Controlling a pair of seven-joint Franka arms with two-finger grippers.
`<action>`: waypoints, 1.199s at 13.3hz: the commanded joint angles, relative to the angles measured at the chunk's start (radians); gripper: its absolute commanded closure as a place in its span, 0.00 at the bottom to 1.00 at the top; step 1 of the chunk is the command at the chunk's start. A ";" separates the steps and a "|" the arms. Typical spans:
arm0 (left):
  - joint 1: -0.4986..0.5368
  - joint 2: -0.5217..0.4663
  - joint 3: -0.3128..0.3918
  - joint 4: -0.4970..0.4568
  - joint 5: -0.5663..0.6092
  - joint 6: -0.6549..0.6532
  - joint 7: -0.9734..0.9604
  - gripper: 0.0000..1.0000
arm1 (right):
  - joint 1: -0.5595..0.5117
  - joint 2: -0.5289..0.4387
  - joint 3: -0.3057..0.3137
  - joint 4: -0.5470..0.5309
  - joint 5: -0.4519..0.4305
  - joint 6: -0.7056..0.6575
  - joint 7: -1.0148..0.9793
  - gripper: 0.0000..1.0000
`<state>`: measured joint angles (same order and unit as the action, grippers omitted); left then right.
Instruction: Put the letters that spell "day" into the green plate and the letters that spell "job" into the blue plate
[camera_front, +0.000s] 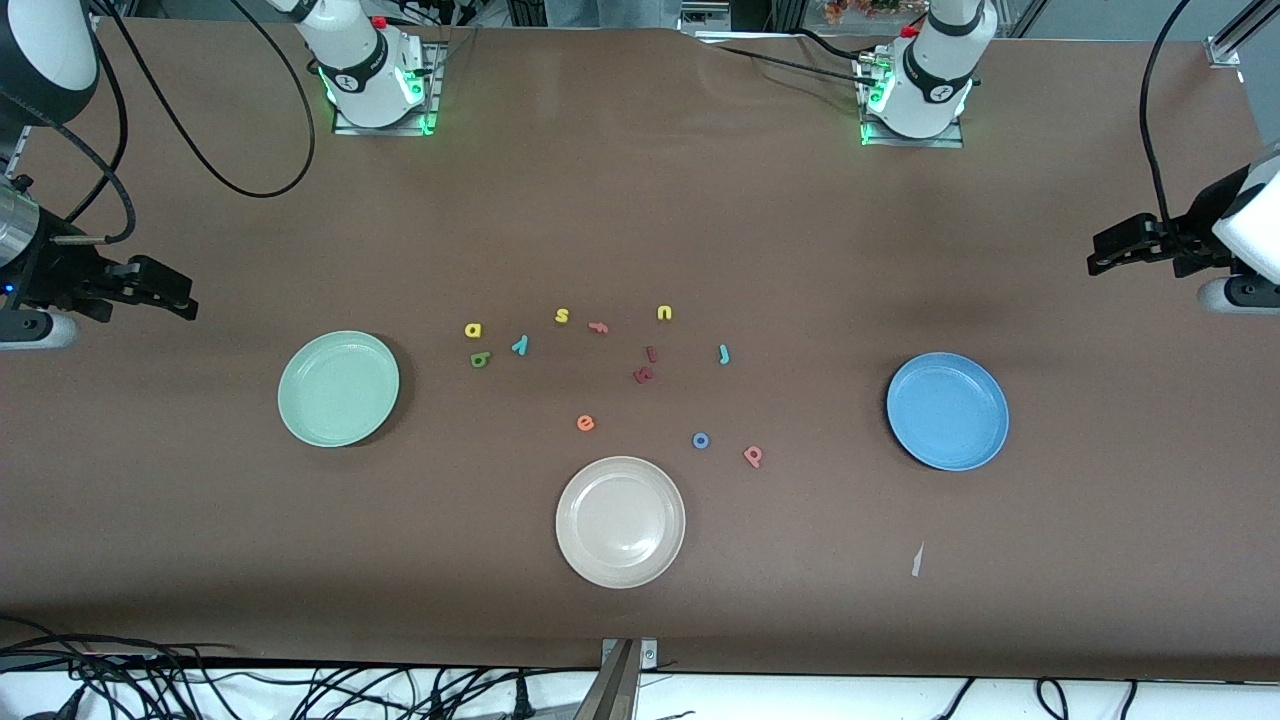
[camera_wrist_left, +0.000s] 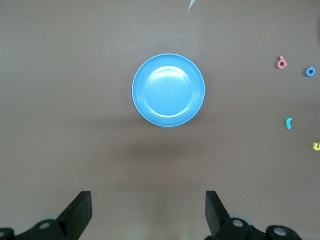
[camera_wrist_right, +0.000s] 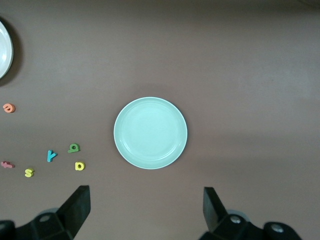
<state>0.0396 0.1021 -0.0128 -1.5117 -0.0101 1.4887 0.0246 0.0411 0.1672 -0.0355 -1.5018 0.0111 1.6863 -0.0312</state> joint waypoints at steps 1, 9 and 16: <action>0.008 -0.002 -0.001 0.008 -0.011 0.001 0.009 0.00 | -0.004 0.002 -0.001 0.009 0.021 0.003 0.002 0.00; 0.006 -0.001 -0.001 0.024 -0.014 0.001 0.011 0.00 | -0.004 0.002 -0.001 0.009 0.021 0.003 0.002 0.00; 0.011 -0.001 -0.001 0.025 -0.021 0.004 0.011 0.00 | -0.004 0.002 -0.001 0.009 0.021 0.003 0.002 0.00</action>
<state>0.0430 0.1018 -0.0128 -1.5003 -0.0101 1.4919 0.0246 0.0411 0.1672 -0.0355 -1.5018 0.0111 1.6881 -0.0312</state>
